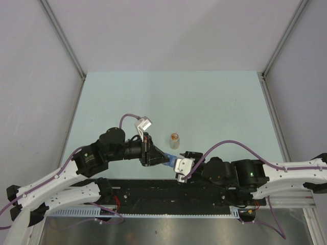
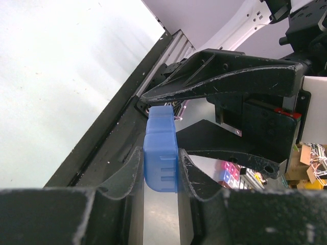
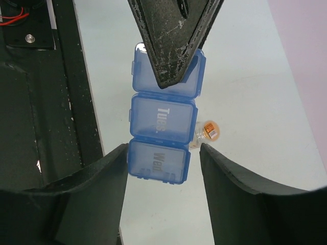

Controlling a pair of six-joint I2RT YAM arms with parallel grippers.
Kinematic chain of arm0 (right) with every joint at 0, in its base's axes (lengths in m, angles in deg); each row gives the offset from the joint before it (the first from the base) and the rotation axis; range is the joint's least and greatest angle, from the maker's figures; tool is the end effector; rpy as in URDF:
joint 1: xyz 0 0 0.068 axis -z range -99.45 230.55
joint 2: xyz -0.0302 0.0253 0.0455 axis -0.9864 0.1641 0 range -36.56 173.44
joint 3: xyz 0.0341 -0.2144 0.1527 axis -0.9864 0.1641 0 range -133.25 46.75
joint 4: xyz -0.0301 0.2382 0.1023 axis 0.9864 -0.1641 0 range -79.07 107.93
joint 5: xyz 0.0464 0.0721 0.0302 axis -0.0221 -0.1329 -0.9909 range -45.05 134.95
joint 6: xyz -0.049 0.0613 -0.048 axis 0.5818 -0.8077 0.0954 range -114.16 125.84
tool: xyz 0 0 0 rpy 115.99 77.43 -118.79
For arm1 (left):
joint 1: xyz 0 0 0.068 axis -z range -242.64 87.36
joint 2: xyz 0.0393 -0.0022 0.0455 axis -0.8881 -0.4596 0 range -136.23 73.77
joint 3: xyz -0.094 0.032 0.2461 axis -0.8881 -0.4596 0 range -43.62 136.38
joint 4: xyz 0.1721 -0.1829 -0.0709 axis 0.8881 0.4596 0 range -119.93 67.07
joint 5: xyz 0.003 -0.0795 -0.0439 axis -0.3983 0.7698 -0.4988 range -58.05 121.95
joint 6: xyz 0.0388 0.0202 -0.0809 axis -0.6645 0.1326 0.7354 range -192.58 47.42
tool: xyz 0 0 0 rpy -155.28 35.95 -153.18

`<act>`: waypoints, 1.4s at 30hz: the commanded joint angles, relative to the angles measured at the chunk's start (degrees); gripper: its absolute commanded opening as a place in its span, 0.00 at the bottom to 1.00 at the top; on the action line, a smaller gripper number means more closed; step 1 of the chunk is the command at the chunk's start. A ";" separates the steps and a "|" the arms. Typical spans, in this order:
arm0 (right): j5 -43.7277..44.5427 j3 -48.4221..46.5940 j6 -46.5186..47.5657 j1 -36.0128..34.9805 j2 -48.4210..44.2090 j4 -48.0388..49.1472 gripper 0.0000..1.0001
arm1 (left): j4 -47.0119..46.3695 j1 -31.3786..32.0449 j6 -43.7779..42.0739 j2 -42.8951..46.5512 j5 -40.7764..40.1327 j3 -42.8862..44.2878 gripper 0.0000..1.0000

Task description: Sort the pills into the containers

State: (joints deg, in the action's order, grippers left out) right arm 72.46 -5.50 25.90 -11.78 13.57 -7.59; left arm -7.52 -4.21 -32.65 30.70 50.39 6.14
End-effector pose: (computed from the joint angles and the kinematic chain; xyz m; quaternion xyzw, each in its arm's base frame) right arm 0.0286 0.2343 0.3208 -0.6019 0.5602 0.1540 0.5479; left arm 0.0905 -0.1970 0.3354 0.2220 0.7611 -0.5345 0.2930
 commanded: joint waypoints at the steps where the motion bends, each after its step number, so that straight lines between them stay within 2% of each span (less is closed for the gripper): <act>1: -0.52 -1.54 -0.10 0.14 -0.03 1.69 0.61 | -1.32 -0.16 -0.55 0.88 1.25 2.27 0.00; 5: -1.31 -1.54 -0.10 0.05 -0.65 2.75 0.59 | -1.32 -0.25 -0.37 0.44 1.51 2.10 0.00; 7: -2.36 -1.63 -0.45 -0.04 -1.17 3.37 0.54 | -1.32 -0.16 -0.46 0.44 1.69 2.01 0.01; 11: -5.79 -1.63 -1.77 0.14 -3.28 4.07 0.39 | -1.32 -0.16 -0.46 0.27 1.86 1.92 0.00; 12: -6.49 -1.54 -2.03 0.22 -3.81 4.25 0.30 | -1.32 -0.16 -0.55 0.27 1.95 1.84 0.00; 14: -9.04 -1.63 -3.52 1.10 -5.30 4.25 0.20 | -1.32 -0.16 -0.81 0.44 2.22 1.75 0.00; 17: -14.57 -1.63 -6.16 3.38 -7.06 3.90 0.17 | -1.23 -0.16 -1.25 0.62 2.83 1.66 0.01; 25: -32.06 -1.63 -12.93 11.29 -8.12 3.11 0.17 | -1.23 -0.16 -1.95 1.15 3.89 1.31 0.01; 30: -38.65 -1.63 -16.18 15.25 -7.77 3.72 0.24 | -1.23 -0.16 -2.13 1.23 4.24 1.22 0.00; 35: -38.85 -1.54 -16.98 18.59 -8.99 4.60 0.43 | -1.23 -0.16 -2.04 1.41 5.03 1.04 0.00; 42: -34.54 -1.54 -14.08 20.00 -11.37 4.95 0.49 | -1.23 -0.16 -1.87 1.76 5.56 0.78 0.00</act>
State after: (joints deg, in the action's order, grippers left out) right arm 36.94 -5.50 13.46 7.32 4.65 -6.34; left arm -9.68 -4.27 -31.41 31.49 53.89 6.22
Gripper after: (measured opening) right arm 0.502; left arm 0.271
